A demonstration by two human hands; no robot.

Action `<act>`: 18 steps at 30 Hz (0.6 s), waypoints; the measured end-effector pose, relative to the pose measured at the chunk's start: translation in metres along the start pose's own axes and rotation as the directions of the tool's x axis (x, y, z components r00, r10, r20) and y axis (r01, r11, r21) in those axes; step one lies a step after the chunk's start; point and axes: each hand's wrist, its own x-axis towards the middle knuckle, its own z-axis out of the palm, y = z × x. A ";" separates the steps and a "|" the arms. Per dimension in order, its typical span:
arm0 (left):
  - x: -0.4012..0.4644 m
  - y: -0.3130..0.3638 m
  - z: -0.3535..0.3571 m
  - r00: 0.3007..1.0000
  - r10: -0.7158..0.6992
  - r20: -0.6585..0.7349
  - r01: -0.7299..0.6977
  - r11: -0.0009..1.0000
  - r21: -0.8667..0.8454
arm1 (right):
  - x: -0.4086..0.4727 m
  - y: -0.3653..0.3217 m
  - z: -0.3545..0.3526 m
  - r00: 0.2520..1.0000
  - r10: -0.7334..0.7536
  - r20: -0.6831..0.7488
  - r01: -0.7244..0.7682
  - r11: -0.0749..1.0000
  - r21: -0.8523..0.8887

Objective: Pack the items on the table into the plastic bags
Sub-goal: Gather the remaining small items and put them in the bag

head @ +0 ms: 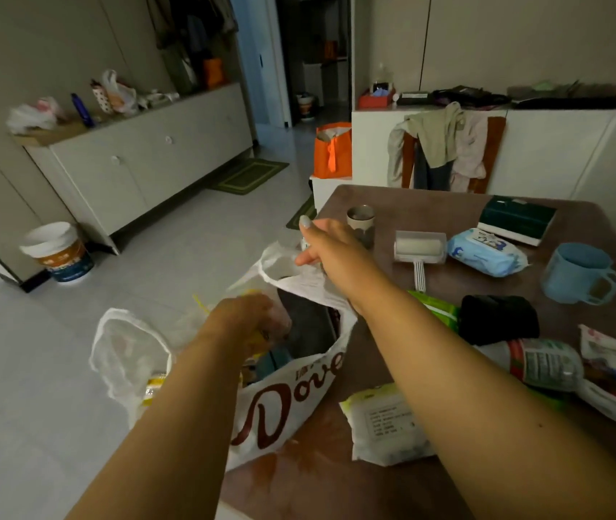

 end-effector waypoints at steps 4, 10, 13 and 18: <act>0.011 -0.004 -0.003 1.000 -0.025 -0.012 0.027 0.979 0.200 | -0.003 0.000 0.002 0.999 -0.024 0.043 0.025 0.999 -0.027; 0.029 -0.008 -0.012 0.986 0.126 -0.107 -0.070 0.903 0.423 | -0.003 0.001 0.008 0.995 -0.101 0.010 0.101 0.988 -0.116; 0.032 -0.008 -0.012 0.992 0.095 -0.078 -0.043 0.859 0.510 | -0.007 0.000 0.012 0.986 -0.149 0.081 0.161 0.970 -0.184; 0.055 -0.017 -0.002 0.999 -0.014 0.044 -0.024 0.655 0.756 | -0.014 -0.003 0.021 0.947 -0.140 0.289 0.202 0.959 -0.198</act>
